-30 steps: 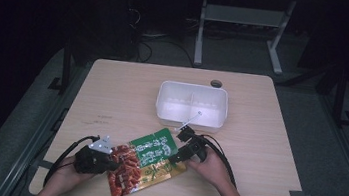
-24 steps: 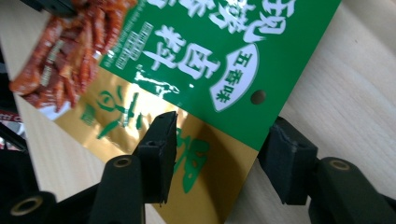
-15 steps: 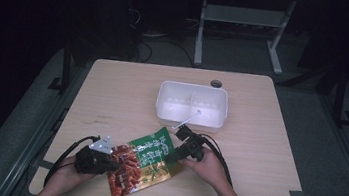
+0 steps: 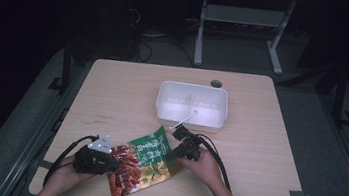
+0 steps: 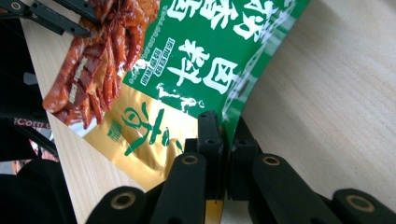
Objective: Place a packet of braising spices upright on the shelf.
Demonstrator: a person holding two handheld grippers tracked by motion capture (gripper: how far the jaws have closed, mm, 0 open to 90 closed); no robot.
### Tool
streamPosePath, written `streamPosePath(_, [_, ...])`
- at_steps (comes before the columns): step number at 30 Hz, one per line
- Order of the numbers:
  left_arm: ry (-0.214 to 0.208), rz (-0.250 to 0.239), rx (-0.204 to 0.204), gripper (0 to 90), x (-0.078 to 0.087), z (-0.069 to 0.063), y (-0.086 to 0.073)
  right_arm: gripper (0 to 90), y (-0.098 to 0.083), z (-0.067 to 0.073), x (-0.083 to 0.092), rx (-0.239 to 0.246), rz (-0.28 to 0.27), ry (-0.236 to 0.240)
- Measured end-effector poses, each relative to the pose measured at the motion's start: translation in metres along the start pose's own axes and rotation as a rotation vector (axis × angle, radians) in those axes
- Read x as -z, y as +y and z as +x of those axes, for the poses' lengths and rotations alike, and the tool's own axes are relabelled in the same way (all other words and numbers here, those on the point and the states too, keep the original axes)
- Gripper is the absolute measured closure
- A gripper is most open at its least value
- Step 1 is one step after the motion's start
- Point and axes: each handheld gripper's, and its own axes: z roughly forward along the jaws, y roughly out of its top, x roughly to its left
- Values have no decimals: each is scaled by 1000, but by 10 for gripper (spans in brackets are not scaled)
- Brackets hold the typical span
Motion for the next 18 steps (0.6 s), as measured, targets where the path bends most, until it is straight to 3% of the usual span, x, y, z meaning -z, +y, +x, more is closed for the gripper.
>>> streamPosePath(3, [25,-35,19,728,6,2,-1,888,0,1,3,-3,-20,11])
streamPosePath(4, [55,-50,37,651,10,5,-2,891,1,2,5,1,-29,13])
streamPosePath(7, [84,-72,66,551,13,7,-3,892,1,4,9,4,-42,19])
streamPosePath(8, [98,-87,89,534,16,9,-4,892,1,4,10,5,-44,22])
streamPosePath(18, [143,-130,146,449,25,17,-10,893,6,12,21,27,-52,32])
